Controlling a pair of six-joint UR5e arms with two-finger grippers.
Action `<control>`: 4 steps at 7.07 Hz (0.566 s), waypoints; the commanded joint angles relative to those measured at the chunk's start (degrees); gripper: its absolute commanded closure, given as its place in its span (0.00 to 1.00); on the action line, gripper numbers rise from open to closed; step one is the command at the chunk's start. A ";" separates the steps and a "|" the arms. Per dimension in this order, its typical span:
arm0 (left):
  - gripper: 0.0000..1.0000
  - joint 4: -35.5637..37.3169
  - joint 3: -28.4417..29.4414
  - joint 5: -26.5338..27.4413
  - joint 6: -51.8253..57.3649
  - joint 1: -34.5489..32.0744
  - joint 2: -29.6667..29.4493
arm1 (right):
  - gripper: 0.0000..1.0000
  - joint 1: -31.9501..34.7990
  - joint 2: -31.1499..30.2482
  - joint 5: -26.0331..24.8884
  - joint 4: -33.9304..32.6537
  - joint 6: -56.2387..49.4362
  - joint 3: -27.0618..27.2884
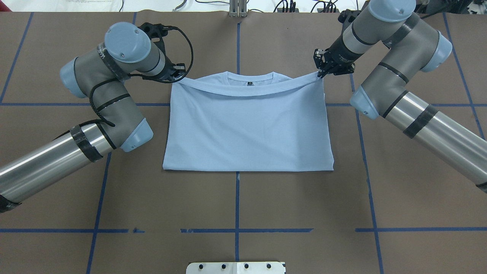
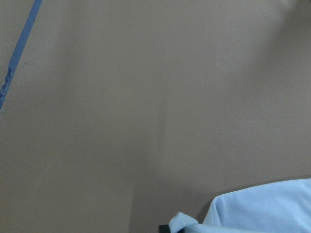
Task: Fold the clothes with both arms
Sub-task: 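Lower the hem onto the collar and open both grippers, then move the right gripper down to the folded shirt's side edge while the left arm rises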
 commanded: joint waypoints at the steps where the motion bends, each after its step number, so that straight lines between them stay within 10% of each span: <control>1: 1.00 -0.06 0.07 0.00 0.00 0.01 0.08 | 1.00 0.04 -0.42 -0.64 0.31 -0.22 -0.67; 3: 1.00 -0.15 0.16 0.00 0.09 0.01 0.17 | 0.88 -0.22 -0.61 -1.26 0.31 -1.01 -1.03; 4: 0.86 -0.15 0.16 0.00 0.09 0.01 0.17 | 0.27 -0.66 -0.52 -1.26 0.48 -1.01 -0.94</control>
